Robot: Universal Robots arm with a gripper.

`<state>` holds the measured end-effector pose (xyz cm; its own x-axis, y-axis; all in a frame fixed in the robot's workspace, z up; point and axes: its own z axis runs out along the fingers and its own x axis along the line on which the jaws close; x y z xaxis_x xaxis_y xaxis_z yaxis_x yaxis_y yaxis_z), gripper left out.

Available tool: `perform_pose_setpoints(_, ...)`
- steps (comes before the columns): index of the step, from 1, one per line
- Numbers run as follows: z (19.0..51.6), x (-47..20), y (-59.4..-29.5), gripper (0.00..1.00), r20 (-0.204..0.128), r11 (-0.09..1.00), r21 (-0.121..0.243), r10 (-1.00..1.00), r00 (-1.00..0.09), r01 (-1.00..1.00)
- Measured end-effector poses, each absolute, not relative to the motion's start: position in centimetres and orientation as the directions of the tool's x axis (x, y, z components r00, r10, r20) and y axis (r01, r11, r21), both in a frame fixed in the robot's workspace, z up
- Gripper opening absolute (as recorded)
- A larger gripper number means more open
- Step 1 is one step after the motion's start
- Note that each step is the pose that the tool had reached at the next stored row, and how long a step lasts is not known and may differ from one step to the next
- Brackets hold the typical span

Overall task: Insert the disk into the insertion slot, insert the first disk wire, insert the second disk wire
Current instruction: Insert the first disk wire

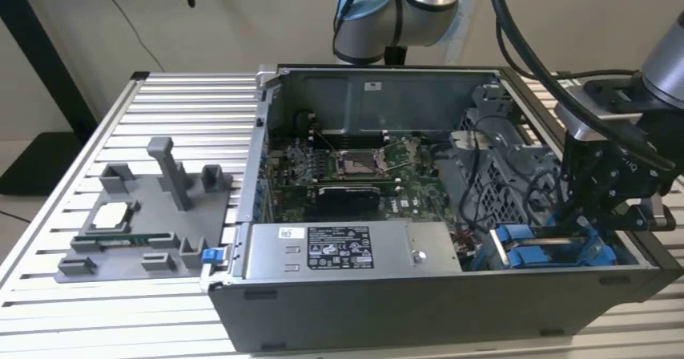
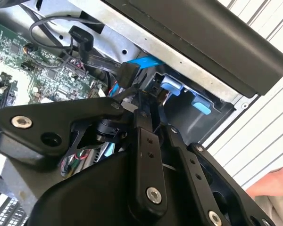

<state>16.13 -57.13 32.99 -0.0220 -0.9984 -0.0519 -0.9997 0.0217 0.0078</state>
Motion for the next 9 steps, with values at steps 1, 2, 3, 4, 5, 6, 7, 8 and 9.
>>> perform_pose_setpoints(1,32.8,16.2,-57.1,0.0,-0.053,0.022,0.008,-0.998,-0.022,-1.0)
perform_pose_setpoints(2,32.8,16.2,-57.1,0.0,-0.054,0.022,0.008,-0.998,-0.022,-1.0)
perform_pose_setpoints(3,32.7,16.2,-57.1,1.0,-0.054,0.022,0.008,-0.998,-0.022,-1.0)
perform_pose_setpoints(4,32.8,16.2,-57.1,1.0,-0.054,0.021,0.008,-0.998,-0.022,-1.0)
perform_pose_setpoints(5,33.0,16.2,-57.1,1.0,-0.056,0.021,0.009,-0.998,-0.022,-1.0)
perform_pose_setpoints(6,33.4,16.2,-57.1,1.0,-0.054,0.021,0.009,-0.998,-0.022,-1.0)
perform_pose_setpoints(7,33.9,16.2,-57.1,1.0,-0.053,0.022,0.01,-0.998,-0.022,-1.0)
perform_pose_setpoints(8,34.1,16.2,-57.1,1.0,-0.054,0.022,0.011,-0.998,-0.022,-1.0)
perform_pose_setpoints(9,34.5,16.2,-57.1,1.0,-0.053,0.021,0.012,-0.998,-0.022,-1.0)
